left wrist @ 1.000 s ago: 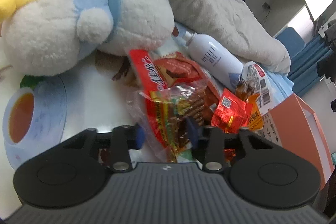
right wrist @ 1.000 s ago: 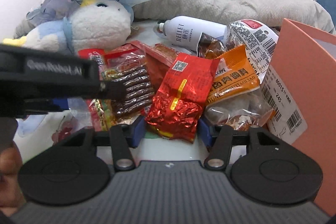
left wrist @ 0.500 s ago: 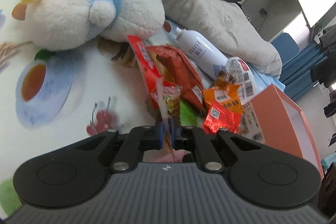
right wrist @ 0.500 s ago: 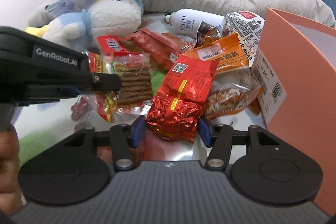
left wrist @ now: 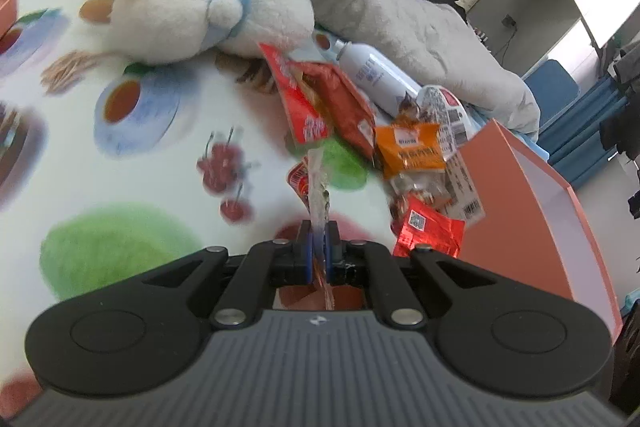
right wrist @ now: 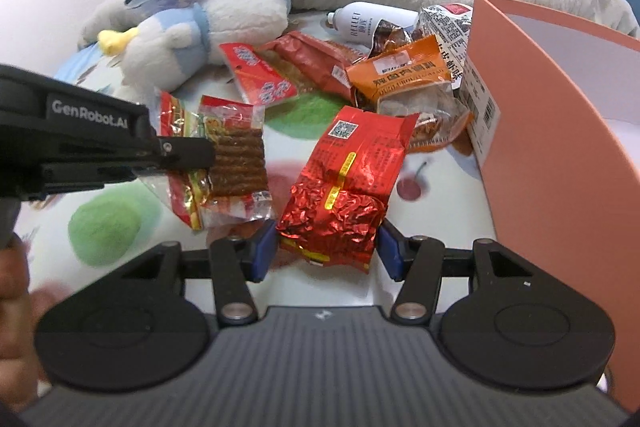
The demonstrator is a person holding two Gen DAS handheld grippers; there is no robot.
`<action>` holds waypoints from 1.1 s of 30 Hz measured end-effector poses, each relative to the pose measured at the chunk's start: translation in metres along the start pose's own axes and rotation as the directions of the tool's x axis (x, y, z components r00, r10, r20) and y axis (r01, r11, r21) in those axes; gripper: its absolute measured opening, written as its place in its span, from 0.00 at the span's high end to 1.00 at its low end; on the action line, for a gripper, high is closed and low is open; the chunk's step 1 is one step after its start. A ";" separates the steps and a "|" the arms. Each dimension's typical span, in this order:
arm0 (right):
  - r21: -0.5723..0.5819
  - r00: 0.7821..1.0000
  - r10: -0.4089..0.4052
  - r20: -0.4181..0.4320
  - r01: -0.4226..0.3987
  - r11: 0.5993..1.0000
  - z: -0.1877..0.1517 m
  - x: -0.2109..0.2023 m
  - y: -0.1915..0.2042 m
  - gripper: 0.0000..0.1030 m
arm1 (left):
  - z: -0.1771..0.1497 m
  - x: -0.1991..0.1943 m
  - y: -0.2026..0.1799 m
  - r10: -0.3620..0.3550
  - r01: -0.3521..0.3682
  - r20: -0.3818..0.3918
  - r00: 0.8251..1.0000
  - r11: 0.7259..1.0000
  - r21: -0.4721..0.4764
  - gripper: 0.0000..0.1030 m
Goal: Organize snacks
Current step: 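Lift both held snacks and carry them over the deep pink box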
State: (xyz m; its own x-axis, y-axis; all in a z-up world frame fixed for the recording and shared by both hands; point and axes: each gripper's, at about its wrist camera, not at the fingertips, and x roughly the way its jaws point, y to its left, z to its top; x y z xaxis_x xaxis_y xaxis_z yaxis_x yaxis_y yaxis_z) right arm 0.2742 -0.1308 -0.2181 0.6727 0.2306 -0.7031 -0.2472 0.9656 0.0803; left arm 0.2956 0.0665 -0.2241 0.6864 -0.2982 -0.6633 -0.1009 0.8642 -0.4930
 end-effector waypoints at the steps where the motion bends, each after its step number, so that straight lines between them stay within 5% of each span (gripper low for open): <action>1: 0.001 1.000 0.001 -0.006 -0.001 1.000 -0.002 -0.005 0.000 0.46 | -0.004 -0.006 -0.001 -0.001 0.001 0.002 1.000 1.000 -0.006 0.94; 9: -0.064 0.999 0.029 -0.034 -0.031 0.997 -0.017 -0.042 0.003 0.46 | -0.037 -0.053 0.002 0.033 -0.032 0.029 0.999 0.998 -0.053 0.96; 21: 0.011 0.998 0.047 -0.049 -0.047 0.999 -0.056 -0.080 0.001 0.46 | -0.069 -0.091 -0.007 0.017 -0.017 0.006 1.000 1.000 -0.010 0.96; 33: -0.013 0.996 0.085 0.038 -0.085 0.996 -0.020 -0.118 -0.002 0.46 | -0.045 -0.130 -0.054 0.001 -0.006 0.080 0.997 0.998 0.055 0.96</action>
State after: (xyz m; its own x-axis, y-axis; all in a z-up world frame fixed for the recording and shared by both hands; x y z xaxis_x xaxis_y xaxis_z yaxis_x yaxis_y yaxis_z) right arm 0.1815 -0.1628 -0.1496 0.6752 0.3164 -0.6663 -0.3120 0.9411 0.1306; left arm 0.1791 0.0407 -0.1366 0.7417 -0.2635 -0.6168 -0.0649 0.8871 -0.4570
